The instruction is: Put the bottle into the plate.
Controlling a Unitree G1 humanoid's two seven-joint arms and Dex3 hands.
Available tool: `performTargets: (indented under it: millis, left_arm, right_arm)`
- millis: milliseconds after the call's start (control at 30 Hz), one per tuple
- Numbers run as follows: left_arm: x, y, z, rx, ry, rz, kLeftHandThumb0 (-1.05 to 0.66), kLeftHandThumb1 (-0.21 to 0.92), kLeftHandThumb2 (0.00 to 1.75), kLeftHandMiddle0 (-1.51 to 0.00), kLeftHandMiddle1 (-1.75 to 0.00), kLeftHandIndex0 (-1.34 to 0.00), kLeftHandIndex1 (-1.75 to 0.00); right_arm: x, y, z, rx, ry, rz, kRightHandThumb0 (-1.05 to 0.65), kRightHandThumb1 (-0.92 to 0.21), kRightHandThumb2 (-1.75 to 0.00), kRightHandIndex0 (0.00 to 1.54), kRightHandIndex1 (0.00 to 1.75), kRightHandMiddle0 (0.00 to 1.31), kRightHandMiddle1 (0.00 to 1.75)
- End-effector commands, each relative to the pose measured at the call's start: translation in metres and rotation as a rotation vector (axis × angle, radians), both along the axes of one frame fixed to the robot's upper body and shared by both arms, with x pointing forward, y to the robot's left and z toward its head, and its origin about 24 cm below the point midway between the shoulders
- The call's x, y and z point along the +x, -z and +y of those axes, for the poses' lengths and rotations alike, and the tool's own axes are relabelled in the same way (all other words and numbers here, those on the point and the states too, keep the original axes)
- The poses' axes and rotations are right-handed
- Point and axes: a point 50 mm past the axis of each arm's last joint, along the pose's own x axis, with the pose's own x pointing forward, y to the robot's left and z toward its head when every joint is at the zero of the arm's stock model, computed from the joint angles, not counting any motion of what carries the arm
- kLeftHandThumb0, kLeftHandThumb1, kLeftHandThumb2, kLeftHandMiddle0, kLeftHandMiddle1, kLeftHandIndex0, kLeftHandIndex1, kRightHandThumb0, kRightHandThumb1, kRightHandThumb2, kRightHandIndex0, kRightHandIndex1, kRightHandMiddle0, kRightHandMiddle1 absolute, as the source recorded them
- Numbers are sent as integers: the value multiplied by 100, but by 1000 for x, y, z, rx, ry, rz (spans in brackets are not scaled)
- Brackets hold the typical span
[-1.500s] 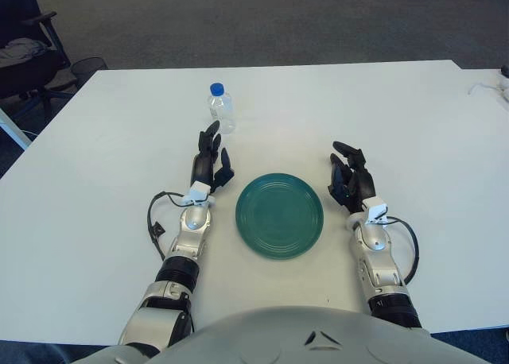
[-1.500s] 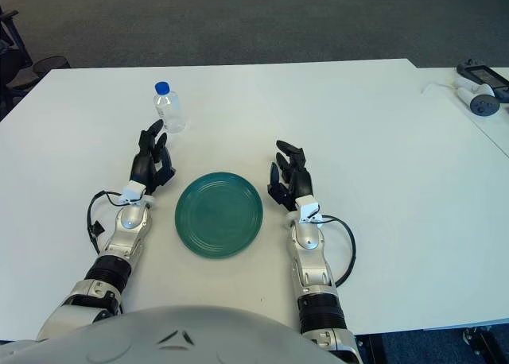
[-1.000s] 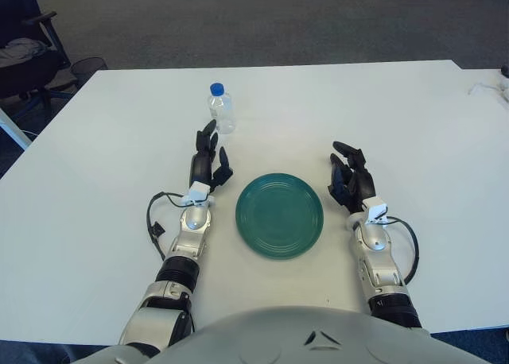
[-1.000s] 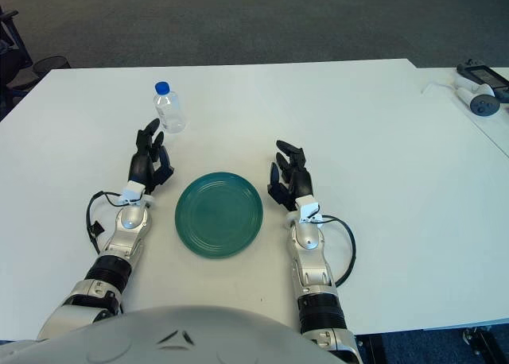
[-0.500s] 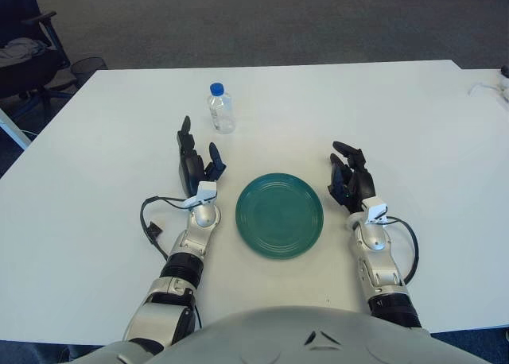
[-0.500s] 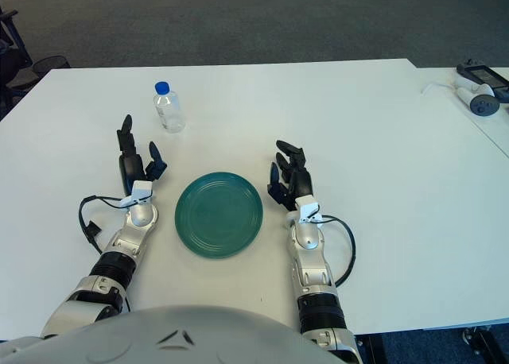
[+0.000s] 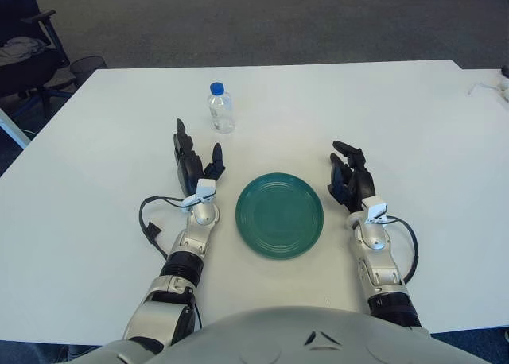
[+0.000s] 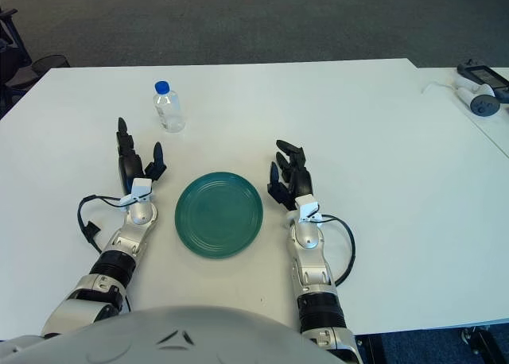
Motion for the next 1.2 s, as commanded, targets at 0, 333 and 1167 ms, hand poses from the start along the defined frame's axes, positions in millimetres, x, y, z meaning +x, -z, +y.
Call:
performTargets:
  millis: [0,333,1167]
  left_arm:
    - [-9,18,3,-4,23,96,-105,92,42,0,0,0,0]
    - [9,8,3,26,126,76,-105,90,14,0,0,0,0]
    - [39,-2,11,103,194,54,-105,78,3,0,0,0,0]
  right_arm:
    - [-11,24,-2,9,15,139,-65,-92,-72,38,1,0,78]
    - [-11,24,-2,9,12,138,-65,-92,-72,39,1,0,78]
    - [-11,24,-4,1,9,134,-65,-92,-72,40,1,0,80]
